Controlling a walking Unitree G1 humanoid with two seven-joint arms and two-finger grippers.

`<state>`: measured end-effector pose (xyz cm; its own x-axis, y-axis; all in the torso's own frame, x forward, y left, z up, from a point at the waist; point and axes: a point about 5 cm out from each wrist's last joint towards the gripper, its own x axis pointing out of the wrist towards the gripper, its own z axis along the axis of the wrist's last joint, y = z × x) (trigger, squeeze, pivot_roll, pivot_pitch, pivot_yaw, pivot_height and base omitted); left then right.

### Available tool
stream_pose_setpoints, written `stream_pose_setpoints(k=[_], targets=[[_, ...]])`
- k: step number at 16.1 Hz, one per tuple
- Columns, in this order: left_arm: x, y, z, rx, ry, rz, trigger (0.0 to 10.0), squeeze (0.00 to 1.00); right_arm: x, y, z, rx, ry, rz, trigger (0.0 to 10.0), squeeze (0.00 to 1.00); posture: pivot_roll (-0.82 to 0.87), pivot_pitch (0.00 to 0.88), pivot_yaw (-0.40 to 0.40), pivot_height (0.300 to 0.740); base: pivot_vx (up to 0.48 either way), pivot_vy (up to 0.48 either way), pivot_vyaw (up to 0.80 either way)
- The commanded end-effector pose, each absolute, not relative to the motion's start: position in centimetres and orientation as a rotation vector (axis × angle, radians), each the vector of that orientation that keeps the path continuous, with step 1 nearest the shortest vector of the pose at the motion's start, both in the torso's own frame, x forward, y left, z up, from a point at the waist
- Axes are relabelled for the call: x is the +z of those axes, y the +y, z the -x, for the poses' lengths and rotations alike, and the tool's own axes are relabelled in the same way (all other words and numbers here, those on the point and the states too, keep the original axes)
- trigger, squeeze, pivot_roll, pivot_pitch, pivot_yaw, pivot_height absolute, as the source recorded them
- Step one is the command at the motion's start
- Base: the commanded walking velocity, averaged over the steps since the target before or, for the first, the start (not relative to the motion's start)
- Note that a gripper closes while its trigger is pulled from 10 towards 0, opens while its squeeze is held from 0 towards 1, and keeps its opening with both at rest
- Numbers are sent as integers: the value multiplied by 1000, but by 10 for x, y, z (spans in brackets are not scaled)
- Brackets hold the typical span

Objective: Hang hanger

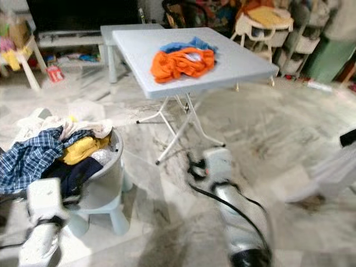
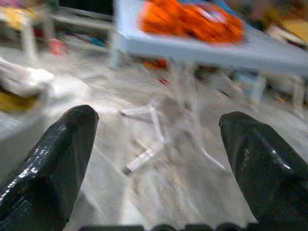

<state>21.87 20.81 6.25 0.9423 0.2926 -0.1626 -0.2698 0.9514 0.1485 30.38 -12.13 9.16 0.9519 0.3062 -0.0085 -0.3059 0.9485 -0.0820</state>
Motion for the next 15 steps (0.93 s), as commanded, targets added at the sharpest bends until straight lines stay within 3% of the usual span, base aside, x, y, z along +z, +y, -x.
stream_pose_setpoints(k=[1, 3, 12, 15], targets=[[69, 200, -221, 266, 155, -103, 10000, 0, 95, -123, -308, 320, -17, 93, 10000, 0, 95, 13, -85, 740, 420, 0, 763], [66, 200, -220, 270, 166, -90, 10000, 0, 97, -120, -308, 340, -27, 99, 10000, 0, 96, 17, -89, 740, 418, 0, 616], [71, 193, -229, 251, 151, -82, 10000, 0, 98, -106, -311, 417, -46, 101, 10000, 0, 97, 13, -92, 740, 445, 0, 0], [72, 191, -231, 266, 153, -101, 10000, 0, 97, -101, -309, 458, -48, 101, 10000, 0, 97, 16, -97, 740, 185, 0, 658]])
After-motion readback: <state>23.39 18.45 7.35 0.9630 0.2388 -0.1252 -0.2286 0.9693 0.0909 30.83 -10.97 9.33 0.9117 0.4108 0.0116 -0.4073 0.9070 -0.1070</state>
